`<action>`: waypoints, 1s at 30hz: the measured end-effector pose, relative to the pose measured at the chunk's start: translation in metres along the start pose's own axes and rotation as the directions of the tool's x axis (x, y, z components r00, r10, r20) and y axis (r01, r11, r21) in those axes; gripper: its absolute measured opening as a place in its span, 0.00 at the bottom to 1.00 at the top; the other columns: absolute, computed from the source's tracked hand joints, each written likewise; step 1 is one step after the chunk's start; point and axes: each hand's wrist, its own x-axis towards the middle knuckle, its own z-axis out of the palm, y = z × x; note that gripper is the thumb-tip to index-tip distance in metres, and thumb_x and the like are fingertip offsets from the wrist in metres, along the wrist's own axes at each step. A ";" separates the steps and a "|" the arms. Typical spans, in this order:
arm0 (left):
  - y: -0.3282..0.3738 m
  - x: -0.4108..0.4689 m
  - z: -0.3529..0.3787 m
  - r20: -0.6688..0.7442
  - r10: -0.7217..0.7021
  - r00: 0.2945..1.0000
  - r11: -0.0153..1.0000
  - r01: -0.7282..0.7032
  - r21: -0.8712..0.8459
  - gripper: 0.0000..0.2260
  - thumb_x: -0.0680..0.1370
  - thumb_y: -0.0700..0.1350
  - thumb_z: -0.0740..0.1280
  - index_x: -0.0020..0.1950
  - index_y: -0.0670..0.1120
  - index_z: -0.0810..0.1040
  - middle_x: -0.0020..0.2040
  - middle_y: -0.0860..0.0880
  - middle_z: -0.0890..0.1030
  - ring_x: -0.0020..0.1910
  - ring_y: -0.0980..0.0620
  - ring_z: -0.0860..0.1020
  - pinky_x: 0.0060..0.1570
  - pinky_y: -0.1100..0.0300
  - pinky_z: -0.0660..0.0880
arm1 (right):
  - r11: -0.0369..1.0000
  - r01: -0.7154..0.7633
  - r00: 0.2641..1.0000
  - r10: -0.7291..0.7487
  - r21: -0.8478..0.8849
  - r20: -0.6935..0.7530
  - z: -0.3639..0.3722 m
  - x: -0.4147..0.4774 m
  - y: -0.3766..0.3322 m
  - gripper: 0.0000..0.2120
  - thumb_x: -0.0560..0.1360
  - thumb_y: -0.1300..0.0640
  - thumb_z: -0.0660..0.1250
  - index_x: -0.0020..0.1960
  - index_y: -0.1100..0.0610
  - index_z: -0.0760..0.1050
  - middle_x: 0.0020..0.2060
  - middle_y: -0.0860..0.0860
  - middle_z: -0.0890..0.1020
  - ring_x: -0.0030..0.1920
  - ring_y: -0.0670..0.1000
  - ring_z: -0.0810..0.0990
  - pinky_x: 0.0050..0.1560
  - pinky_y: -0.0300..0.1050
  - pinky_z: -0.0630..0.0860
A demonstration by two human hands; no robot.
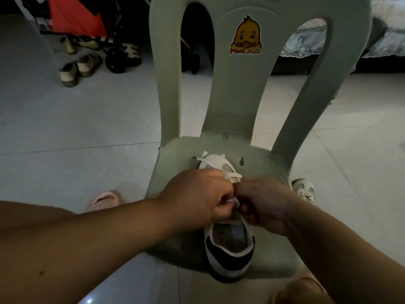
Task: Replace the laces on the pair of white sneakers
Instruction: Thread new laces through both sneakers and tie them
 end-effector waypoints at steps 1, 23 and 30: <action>-0.001 -0.001 0.000 0.004 0.042 0.999 0.999 -0.041 -0.006 0.08 0.75 0.53 0.66 0.40 0.51 0.78 0.36 0.57 0.66 0.36 0.57 0.67 0.34 0.59 0.69 | 0.999 -0.006 1.000 0.006 -0.034 0.008 0.000 0.000 -0.002 0.03 0.72 0.61 0.68 0.40 0.58 0.77 0.27 0.50 0.73 0.26 0.45 0.67 0.25 0.36 0.63; -0.027 -0.006 -0.022 0.409 -0.185 0.894 0.983 0.173 0.065 0.20 0.78 0.57 0.59 0.33 0.46 0.76 0.27 0.49 0.69 0.26 0.55 0.65 0.30 0.59 0.64 | 0.947 0.293 0.877 -0.321 -0.130 -0.357 -0.021 -0.002 -0.020 0.08 0.77 0.57 0.65 0.44 0.59 0.80 0.35 0.52 0.79 0.33 0.48 0.74 0.34 0.41 0.75; -0.033 -0.009 -0.025 0.507 -0.203 0.837 0.979 0.158 0.131 0.20 0.80 0.59 0.54 0.37 0.47 0.72 0.31 0.49 0.69 0.30 0.54 0.66 0.34 0.60 0.63 | 0.956 0.250 0.890 -0.165 0.152 -0.426 -0.026 0.004 -0.013 0.06 0.75 0.61 0.66 0.42 0.62 0.79 0.29 0.51 0.76 0.30 0.47 0.71 0.33 0.42 0.71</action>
